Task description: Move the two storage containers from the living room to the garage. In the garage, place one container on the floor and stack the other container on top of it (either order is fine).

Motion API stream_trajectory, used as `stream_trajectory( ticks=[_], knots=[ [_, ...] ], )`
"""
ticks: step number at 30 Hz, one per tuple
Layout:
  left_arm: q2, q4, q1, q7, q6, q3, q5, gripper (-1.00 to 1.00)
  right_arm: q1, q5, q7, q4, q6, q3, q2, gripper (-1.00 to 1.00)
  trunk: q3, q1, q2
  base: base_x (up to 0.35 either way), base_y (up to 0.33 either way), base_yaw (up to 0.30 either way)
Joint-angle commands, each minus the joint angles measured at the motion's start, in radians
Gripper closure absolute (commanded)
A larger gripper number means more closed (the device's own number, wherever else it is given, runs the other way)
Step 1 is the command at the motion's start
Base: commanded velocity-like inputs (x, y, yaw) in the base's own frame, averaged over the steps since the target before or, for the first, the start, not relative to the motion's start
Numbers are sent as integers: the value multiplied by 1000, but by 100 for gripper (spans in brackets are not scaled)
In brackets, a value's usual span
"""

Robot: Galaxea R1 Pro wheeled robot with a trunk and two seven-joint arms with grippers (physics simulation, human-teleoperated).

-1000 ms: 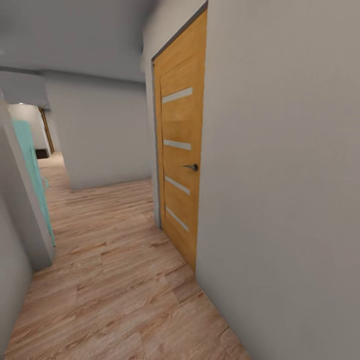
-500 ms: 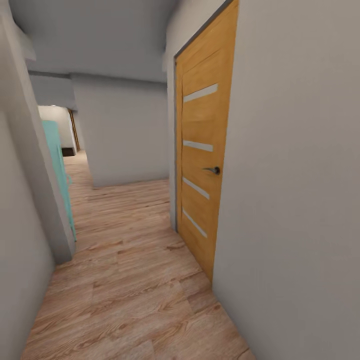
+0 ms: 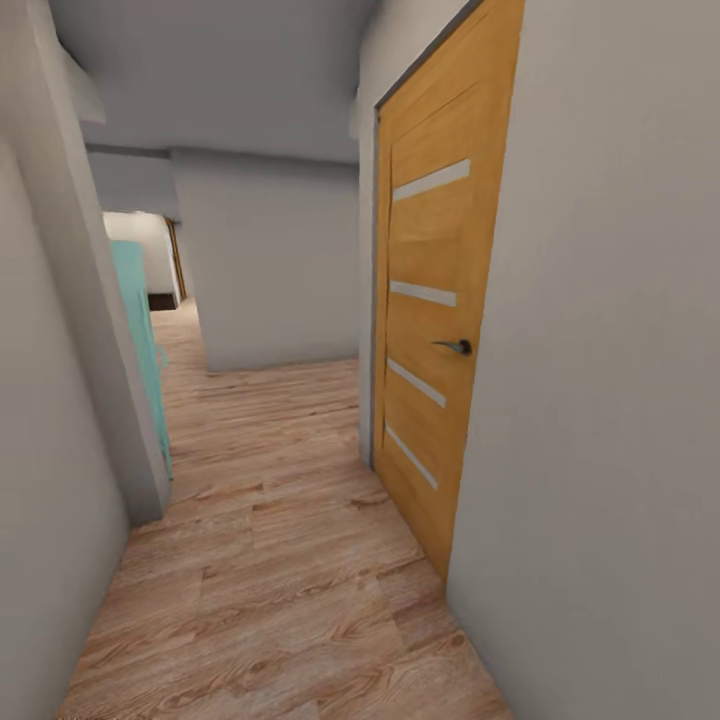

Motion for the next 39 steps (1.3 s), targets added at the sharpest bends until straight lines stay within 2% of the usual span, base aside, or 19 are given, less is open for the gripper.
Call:
stream_trajectory(
  ticks=[1,31,39],
  knots=[
    [0,0,0,0,-2,0,8,-100,-1,-10,-1,3,-6,9,1,-100,-1,0,-1,193,0,264],
    [-1,0,0,0,-1,0,8,-100,-1,-10,-3,3,-6,9,0,-100,-14,0,-1,194,0,266],
    [-1,0,0,0,6,0,10,-100,-1,-10,-2,4,-6,7,0,-100,-14,0,-1,282,0,63]
  ],
)
